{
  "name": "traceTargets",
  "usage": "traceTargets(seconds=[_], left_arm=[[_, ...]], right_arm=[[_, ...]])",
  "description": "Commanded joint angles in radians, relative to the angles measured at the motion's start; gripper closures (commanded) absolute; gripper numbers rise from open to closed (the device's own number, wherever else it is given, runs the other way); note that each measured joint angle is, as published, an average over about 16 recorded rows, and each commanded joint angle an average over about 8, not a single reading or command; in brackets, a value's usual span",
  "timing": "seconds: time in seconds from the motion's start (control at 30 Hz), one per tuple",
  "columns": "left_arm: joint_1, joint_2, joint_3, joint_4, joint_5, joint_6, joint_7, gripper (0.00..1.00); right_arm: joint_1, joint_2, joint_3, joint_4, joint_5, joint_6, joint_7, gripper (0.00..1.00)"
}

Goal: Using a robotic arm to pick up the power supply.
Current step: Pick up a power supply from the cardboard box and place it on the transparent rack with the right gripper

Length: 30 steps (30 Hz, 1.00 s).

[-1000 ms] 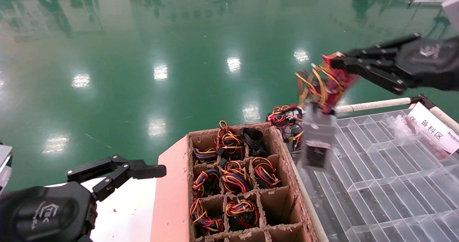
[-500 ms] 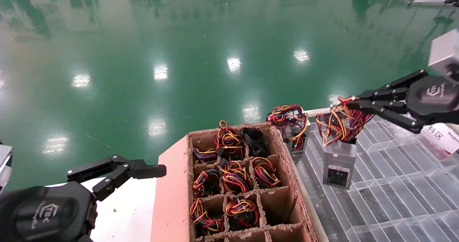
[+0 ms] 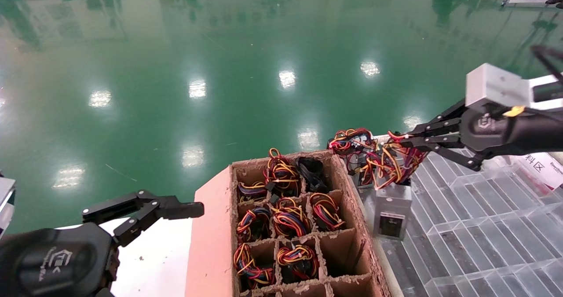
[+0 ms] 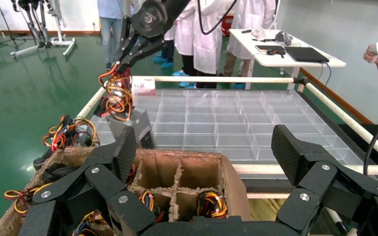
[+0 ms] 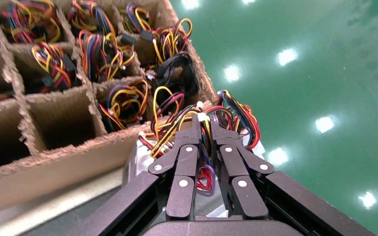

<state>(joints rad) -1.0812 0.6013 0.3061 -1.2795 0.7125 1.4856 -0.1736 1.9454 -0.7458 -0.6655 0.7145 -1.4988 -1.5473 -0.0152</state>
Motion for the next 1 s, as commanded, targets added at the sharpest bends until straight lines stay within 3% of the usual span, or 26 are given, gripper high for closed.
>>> traceTargets(seconds=[0.03,0.57,1.0], left_arm=[[0.0,0.0,0.0,0.0,0.0,0.0,0.0,0.0],[0.0,0.0,0.001,0.0,-0.001,0.0,0.0,0.0],[0.0,-0.001,0.001,0.0,-0.001,-0.001,0.001,0.0]], right_arm=[[0.008,-0.015,-0.012,-0.008,-0.009,0.006,-0.021,1.0],[-0.017,-0.119,-0.041,-0.047,-0.06,0.104,-0.146,1.0],[-0.074,-0.16,-0.021,-0.184,-0.03,0.184,-0.222,1.0]])
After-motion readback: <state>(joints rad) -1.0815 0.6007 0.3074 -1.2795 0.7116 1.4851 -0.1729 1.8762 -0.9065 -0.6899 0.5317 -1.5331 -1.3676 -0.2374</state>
